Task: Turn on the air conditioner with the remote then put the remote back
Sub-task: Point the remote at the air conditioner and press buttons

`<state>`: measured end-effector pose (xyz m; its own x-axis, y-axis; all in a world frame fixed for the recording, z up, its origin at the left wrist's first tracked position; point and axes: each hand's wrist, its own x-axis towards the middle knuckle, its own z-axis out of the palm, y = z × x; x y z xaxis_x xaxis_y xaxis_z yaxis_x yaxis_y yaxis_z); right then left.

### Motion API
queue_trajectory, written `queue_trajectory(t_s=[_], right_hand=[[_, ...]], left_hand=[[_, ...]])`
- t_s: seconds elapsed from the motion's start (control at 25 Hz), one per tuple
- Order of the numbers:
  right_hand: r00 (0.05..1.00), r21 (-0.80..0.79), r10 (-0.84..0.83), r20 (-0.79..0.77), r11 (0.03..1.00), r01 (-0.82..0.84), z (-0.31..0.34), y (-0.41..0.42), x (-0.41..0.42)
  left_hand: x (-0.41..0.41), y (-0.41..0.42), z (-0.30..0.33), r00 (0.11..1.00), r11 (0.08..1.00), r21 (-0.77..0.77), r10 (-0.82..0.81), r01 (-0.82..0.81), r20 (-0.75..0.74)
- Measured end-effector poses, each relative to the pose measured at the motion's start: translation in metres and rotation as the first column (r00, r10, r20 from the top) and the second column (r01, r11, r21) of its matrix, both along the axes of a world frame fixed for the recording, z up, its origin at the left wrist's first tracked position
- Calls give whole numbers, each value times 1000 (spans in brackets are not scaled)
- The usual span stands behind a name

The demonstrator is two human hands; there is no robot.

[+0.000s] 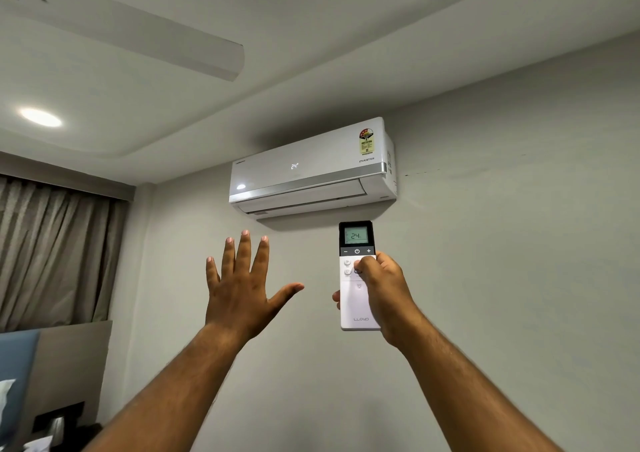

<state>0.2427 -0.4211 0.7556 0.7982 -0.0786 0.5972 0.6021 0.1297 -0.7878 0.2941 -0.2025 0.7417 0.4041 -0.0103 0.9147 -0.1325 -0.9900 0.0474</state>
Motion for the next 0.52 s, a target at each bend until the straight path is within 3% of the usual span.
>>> queue_trajectory(t_s=[0.52], right_hand=[[1000, -6, -19, -7, 1000, 18, -4, 2, 1]], left_hand=[[-6, 0, 2, 1000, 999, 31, 5, -6, 14]])
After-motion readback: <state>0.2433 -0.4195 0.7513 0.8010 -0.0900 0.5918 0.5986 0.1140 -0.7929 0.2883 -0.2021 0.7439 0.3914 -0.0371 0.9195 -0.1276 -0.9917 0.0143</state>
